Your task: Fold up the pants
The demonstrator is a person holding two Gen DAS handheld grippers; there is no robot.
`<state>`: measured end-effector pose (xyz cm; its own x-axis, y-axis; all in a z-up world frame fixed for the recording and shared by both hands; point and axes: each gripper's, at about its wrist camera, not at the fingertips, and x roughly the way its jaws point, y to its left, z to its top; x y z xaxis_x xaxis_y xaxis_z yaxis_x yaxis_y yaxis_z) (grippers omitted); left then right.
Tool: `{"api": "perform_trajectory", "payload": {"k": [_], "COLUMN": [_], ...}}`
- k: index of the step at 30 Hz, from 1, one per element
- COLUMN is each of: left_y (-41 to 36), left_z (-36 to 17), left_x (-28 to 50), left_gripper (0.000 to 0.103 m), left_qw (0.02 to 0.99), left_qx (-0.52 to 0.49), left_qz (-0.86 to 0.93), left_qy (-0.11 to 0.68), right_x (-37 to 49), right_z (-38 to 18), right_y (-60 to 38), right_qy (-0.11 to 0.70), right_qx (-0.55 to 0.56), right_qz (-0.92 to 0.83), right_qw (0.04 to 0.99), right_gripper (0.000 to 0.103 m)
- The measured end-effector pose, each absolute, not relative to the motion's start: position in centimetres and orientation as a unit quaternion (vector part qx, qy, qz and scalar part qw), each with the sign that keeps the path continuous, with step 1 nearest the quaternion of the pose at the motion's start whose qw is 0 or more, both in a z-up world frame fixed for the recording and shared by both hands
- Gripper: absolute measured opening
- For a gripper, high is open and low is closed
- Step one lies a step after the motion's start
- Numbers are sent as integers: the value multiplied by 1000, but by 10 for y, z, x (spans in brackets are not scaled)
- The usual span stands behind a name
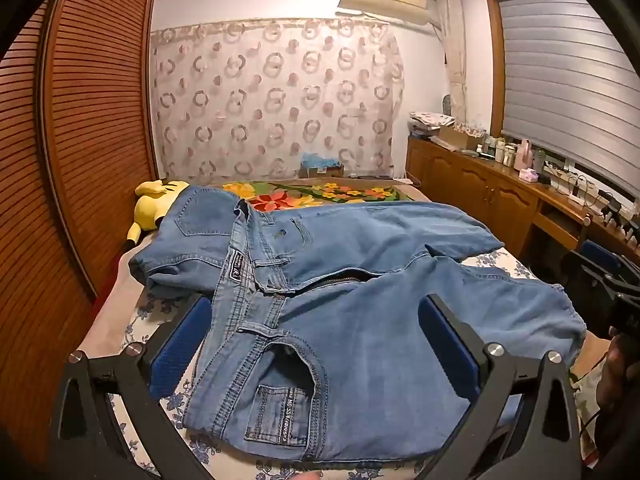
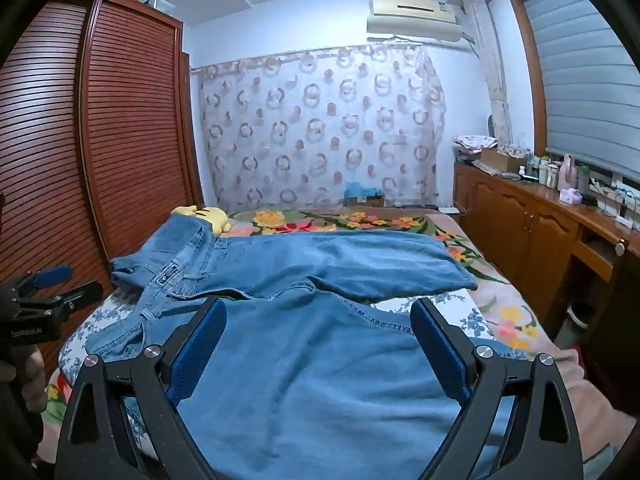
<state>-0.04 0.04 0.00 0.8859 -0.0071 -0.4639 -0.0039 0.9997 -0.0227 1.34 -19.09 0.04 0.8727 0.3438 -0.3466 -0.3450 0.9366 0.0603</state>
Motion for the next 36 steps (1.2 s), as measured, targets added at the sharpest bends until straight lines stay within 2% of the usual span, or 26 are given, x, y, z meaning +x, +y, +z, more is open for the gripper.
{"api": "perform_trajectory", "payload": {"k": [36], "left_y": [1], "left_z": [7], "left_x": [0], "left_gripper": [103], "left_qw": [972], "left_qx": [-13], "left_qz": [-1], "left_qy": [235], "right_x": [12], "right_z": [2], "right_y": [-193], "right_qy": [186], "right_qx": [0], "right_qz": [183], "right_qw": [965], "right_gripper": [94]}}
